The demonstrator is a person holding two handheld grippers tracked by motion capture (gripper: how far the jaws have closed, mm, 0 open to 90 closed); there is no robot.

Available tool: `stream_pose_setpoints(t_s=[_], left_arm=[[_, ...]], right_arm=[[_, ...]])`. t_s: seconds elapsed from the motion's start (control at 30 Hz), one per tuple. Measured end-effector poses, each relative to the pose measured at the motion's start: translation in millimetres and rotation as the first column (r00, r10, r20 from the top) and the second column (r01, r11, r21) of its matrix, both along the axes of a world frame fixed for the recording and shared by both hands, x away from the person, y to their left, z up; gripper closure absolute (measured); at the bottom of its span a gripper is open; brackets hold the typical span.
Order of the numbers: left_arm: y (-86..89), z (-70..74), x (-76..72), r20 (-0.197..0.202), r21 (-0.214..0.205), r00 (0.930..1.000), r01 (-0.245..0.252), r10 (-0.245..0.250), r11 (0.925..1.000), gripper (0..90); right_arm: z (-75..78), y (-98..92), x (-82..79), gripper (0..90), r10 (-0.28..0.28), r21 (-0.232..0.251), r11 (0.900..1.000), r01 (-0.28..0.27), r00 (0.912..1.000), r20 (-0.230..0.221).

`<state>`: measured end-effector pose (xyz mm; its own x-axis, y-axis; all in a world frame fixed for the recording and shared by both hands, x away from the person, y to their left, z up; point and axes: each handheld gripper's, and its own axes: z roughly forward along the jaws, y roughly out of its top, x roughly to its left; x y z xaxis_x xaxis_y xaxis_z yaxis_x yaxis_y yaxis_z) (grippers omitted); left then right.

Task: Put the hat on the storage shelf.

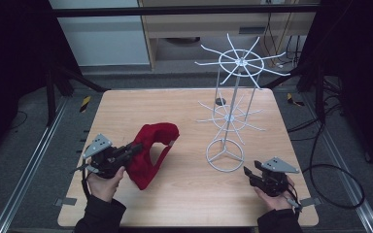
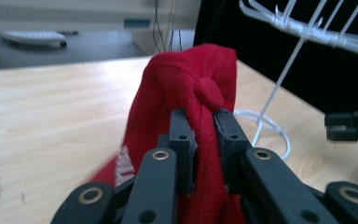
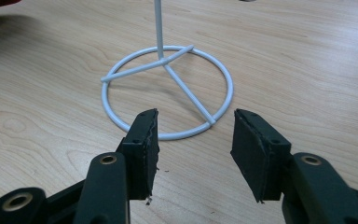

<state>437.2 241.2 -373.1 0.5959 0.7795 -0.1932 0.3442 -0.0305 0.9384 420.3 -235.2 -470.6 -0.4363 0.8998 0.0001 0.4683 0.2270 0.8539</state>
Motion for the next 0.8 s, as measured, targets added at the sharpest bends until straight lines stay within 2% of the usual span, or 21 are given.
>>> stream_pose_setpoints(t_s=[0.03, 0.13, 0.17, 0.2, 0.23, 0.3, 0.4, 0.47, 0.5, 0.57, 0.6, 0.63, 0.67, 0.7, 0.8], left_arm=[[0.0, 0.0, 0.0, 0.0, 0.0, 1.0, 0.0, 0.0, 1.0, 79.5], [3.7, 13.9, -3.9, 0.046, -0.025, 0.9989, -0.009, 0.01, 0.9996, 79.6], [3.7, 13.9, -3.9, 0.046, -0.025, 0.9989, -0.009, 0.01, 0.9996, 79.7], [3.6, 21.0, -6.4, 0.071, -0.034, 0.9975, -0.007, 0.009, 0.9994, 79.7], [3.6, 21.0, -6.4, 0.071, -0.034, 0.9975, -0.007, 0.009, 0.9994, 79.7], [1.6, 31.3, -9.8, 0.108, -0.043, 0.9941, -0.007, 0.012, 0.999, 79.6], [-0.4, 39.0, -10.2, 0.125, -0.059, 0.9921, -0.003, 0.011, 0.9982, 79.7], [-4.2, 51.8, -9.3, 0.149, -0.076, 0.9888, -0.001, 0.012, 0.9971, 79.6], [-4.2, 51.8, -9.3, 0.149, -0.076, 0.9888, -0.001, 0.012, 0.9971, 79.6], [-8.1, 64.2, -8.6, 0.174, -0.098, 0.9847, 0.006, 0.011, 0.9952, 79.6], [-8.1, 64.2, -8.6, 0.174, -0.098, 0.9847, 0.006, 0.011, 0.9952, 79.6], [-11.9, 73.8, -7.6, 0.193, -0.115, 0.9811, 0.011, 0.011, 0.9933, 79.7], [-11.9, 73.8, -7.6, 0.193, -0.115, 0.9811, 0.011, 0.011, 0.9933, 79.7], [-15.9, 81.3, -6.1, 0.207, -0.122, 0.9783, 0.011, 0.014, 0.9925, 79.7], [-21.7, 91.1, -3.6, 0.224, -0.133, 0.9743, 0.009, 0.021, 0.9911, 79.7]], right_arm=[[0.0, 0.0, 0.0, 50.9, 0.0, 0.0, 1.0, 0.0, 1.0, 0.0], [0.0, 0.3, 0.0, 50.8, -0.004, 0.0, 1.0, 0.004, 1.0, 0.001], [0.0, 0.3, 0.0, 50.8, -0.004, 0.0, 1.0, 0.004, 1.0, 0.001], [-0.2, -0.4, 0.7, 50.8, -0.008, -0.004, 1.0, 0.008, 0.9999, 0.007], [-0.4, -0.7, 0.9, 50.8, -0.009, -0.005, 0.9999, 0.009, 0.9999, 0.009], [-0.7, -1.3, 1.7, 50.8, -0.011, -0.007, 0.9999, 0.011, 0.9999, 0.009], [-1.2, -1.5, 2.2, 50.8, -0.012, -0.007, 0.9999, 0.012, 0.9999, 0.009], [-1.9, -1.9, 2.5, 50.8, -0.012, -0.008, 0.9999, 0.012, 0.9999, 0.009], [-1.9, -1.9, 2.5, 50.8, -0.012, -0.008, 0.9999, 0.012, 0.9999, 0.009], [-2.1, -2.0, 2.9, 50.8, -0.014, -0.009, 0.9999, 0.014, 0.9999, 0.008], [-2.1, -1.9, 2.9, 50.8, -0.015, -0.007, 0.9999, 0.015, 0.9999, 0.006], [-2.3, -1.9, 3.0, 50.8, -0.016, -0.003, 0.9999, 0.016, 0.9999, 0.002], [-2.3, -1.9, 3.0, 50.8, -0.016, -0.003, 0.9999, 0.016, 0.9999, 0.002], [-2.5, -2.2, 3.2, 50.8, -0.017, -0.004, 0.9999, 0.017, 0.9999, 0.003], [-2.4, -2.7, 3.4, 50.8, -0.018, -0.007, 0.9998, 0.018, 0.9998, 0.006]])
